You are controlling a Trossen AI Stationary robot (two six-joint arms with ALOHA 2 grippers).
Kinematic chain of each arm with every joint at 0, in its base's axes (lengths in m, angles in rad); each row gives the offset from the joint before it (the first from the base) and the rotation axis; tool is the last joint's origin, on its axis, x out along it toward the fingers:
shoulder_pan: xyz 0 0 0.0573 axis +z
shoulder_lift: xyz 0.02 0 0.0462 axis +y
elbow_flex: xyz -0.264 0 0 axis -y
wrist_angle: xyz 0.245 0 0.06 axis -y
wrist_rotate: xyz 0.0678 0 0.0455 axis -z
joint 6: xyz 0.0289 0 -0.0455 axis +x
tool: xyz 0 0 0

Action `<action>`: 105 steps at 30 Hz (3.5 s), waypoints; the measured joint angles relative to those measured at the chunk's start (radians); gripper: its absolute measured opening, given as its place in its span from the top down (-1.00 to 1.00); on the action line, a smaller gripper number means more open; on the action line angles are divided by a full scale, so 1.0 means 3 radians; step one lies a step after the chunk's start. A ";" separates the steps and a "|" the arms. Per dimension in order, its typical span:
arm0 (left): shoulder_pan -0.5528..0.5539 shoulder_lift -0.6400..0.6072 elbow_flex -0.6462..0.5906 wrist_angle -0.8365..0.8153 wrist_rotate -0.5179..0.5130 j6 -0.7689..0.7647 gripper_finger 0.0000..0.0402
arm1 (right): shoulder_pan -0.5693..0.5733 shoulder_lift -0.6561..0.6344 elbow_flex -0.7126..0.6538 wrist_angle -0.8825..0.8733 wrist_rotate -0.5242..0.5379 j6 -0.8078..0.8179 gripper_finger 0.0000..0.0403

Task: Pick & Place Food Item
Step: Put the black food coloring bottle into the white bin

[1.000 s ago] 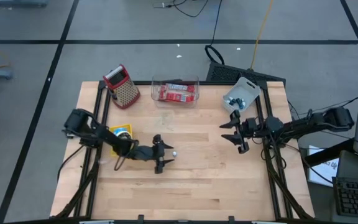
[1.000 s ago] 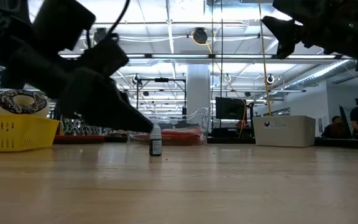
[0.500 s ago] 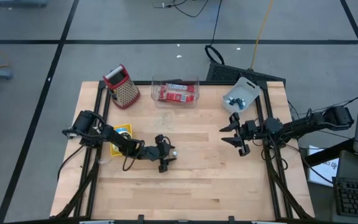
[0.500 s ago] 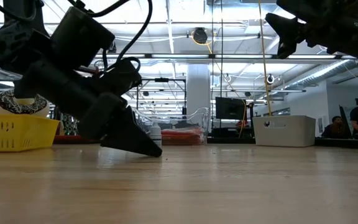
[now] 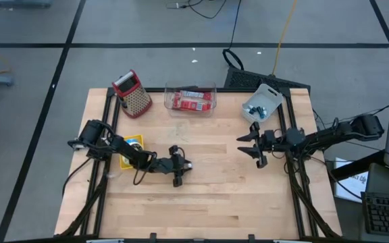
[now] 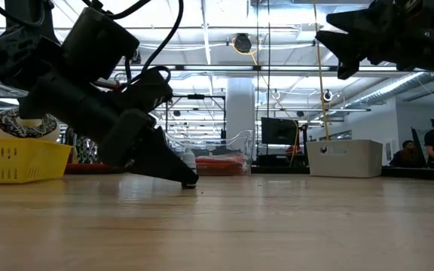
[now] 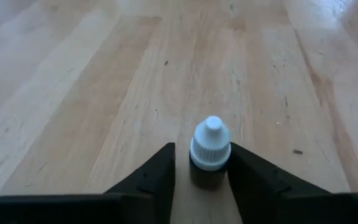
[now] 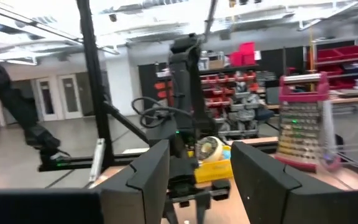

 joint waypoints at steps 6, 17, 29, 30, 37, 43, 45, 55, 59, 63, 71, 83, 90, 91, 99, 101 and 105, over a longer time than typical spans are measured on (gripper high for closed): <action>0.0065 0.0000 0.0000 0.0001 0.0003 0.0022 0.42 | 0.0069 0.0010 0.0000 -0.0099 0.0171 -0.0020 0.21; 0.0135 -0.0001 0.0212 0.0193 0.0153 0.0155 0.61 | 0.0218 0.0672 0.0400 -0.0457 0.0522 -0.0276 0.21; 0.0187 -0.0001 0.0849 -0.0471 0.0258 0.0703 0.60 | 0.0219 0.1937 0.1324 -0.0940 0.0143 -0.0252 0.21; 0.0199 -0.0001 0.0899 -0.0571 0.0257 0.0697 0.60 | 0.0219 0.2013 0.1376 -0.0938 0.0143 -0.0252 0.21; 0.0230 -0.0001 0.1131 -0.0926 0.0273 0.0698 0.61 | 0.0220 0.2253 0.1512 -0.0941 -0.0027 -0.0139 0.12; 0.0228 -0.0004 0.1173 -0.0924 0.0284 0.0709 0.61 | 0.0220 0.2288 0.1512 -0.1022 -0.0018 -0.0139 0.05; 0.0228 -0.0004 0.1173 -0.0936 0.0292 0.0692 0.62 | 0.0220 0.2289 0.1512 -0.1088 0.0001 -0.0155 0.07; 0.0222 -0.0129 0.1164 -0.1000 0.0450 0.0659 0.62 | 0.0220 0.2278 0.1511 -0.1177 0.0070 -0.0200 0.37; 0.0221 -0.0185 0.1159 -0.1054 0.0447 0.0635 0.61 | 0.0221 0.2281 0.1512 -0.1121 0.0074 -0.0347 0.53; 0.0223 -0.0188 0.1159 -0.1076 0.0440 0.0538 0.60 | 0.0221 0.2291 0.1506 -0.1013 0.0066 -0.0363 0.68; 0.0219 -0.0200 0.1159 -0.1083 0.0440 0.0432 0.60 | 0.0222 0.2290 0.1502 -0.0957 0.0059 -0.0398 0.83; 0.0212 -0.0197 0.1164 -0.1064 0.0443 0.0414 0.39 | 0.0221 0.2289 0.1503 -0.0932 0.0073 -0.0417 0.85; 0.0183 -0.0198 0.1185 -0.0979 0.0410 0.0383 -0.07 | 0.0217 0.2289 0.1513 -0.0918 0.0088 -0.0420 0.95; 0.0183 -0.0209 0.1185 -0.0993 0.0433 0.0375 -0.13 | 0.0217 0.2292 0.1513 -0.0939 0.0086 -0.0427 0.98; 0.0185 -0.0231 0.1185 -0.1032 0.0540 0.0245 -0.42 | 0.0217 0.2275 0.1510 -0.0948 0.0098 -0.0437 0.97; 0.0183 -0.0231 0.1184 -0.1082 0.0554 0.0246 -0.44 | 0.0226 0.2178 0.1509 -0.1014 0.0083 -0.0431 0.99; 0.0183 -0.0230 0.1181 -0.1078 0.0557 0.0235 -0.44 | 0.0396 0.1748 0.1509 -0.1636 0.0085 -0.0452 1.00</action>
